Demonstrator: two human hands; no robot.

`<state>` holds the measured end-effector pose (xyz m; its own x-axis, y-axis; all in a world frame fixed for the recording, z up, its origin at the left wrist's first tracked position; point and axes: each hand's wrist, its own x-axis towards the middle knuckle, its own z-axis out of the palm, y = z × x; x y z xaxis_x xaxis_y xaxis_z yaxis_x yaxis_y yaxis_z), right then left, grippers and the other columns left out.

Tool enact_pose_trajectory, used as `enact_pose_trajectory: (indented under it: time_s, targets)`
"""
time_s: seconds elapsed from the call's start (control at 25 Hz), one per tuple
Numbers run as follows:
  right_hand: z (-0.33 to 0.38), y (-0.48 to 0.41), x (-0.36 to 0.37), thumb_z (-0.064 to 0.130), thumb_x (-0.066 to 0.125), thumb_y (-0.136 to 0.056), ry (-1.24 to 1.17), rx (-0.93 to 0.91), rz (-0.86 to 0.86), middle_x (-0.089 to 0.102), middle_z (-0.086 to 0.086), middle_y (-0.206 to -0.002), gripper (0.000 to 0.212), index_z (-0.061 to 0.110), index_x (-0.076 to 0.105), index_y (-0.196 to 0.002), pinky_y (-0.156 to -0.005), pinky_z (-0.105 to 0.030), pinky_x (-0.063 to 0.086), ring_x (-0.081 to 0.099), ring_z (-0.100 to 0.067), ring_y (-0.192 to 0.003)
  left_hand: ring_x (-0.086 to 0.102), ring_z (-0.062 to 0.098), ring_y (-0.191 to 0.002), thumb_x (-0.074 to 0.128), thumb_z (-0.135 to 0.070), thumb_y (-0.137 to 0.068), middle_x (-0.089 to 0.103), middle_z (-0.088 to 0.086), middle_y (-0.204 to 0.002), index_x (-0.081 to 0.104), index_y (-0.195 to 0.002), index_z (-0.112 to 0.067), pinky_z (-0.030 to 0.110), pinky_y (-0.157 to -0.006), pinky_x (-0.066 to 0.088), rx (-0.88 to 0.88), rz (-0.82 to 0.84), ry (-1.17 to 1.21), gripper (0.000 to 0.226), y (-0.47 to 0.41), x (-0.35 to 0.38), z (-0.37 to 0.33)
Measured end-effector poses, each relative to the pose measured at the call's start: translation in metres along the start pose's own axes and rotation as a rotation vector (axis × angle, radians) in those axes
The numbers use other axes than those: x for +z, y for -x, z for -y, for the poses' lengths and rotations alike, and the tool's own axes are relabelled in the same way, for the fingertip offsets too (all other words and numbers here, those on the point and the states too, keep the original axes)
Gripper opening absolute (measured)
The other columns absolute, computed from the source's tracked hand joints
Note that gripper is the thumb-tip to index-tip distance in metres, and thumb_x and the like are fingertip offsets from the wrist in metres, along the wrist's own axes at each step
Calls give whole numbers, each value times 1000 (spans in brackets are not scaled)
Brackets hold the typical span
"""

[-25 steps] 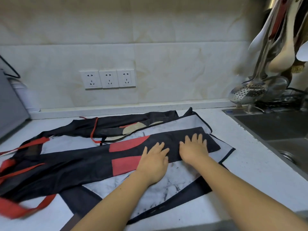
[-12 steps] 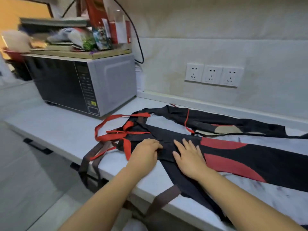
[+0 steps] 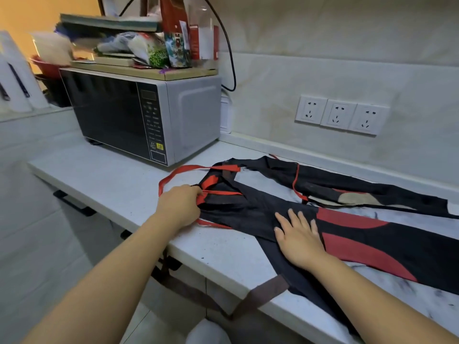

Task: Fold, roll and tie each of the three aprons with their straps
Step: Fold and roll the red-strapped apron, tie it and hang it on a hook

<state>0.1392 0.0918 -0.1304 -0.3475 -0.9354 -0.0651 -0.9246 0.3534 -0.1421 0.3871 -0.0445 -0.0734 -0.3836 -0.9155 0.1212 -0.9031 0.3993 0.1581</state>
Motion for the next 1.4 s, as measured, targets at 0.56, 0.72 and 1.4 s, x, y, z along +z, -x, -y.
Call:
enact_pose_trajectory:
  time_s: [0.56, 0.72, 1.4]
  targets:
    - [2, 6, 2, 42, 15, -103, -17, 17, -48, 1, 1, -163, 51, 35, 12, -153, -120, -44, -5, -5, -20, -149, 55, 28, -112, 49, 1, -93, 57, 10, -128, 67, -122, -13, 32, -88, 47, -304, -358, 736, 37, -29, -25, 34]
    - [3, 6, 2, 42, 15, -103, -17, 22, -44, 1, 1, -163, 51, 35, 12, -153, -120, -44, -5, -5, -21, -149, 36, 32, -134, 55, -6, -85, 40, 8, -149, 54, -136, -24, 43, -108, 35, -31, -230, 51, 54, -30, -21, 39]
    - [-8, 19, -18, 52, 14, -99, -78, 194, 71, -5, 3, -162, 55, 40, 9, -152, -112, -65, -1, -7, -27, -149, -8, 23, -150, 23, -55, -100, -1, -7, -164, 15, -151, -47, 64, -113, -12, 296, 308, -13, 52, 13, 62, -112]
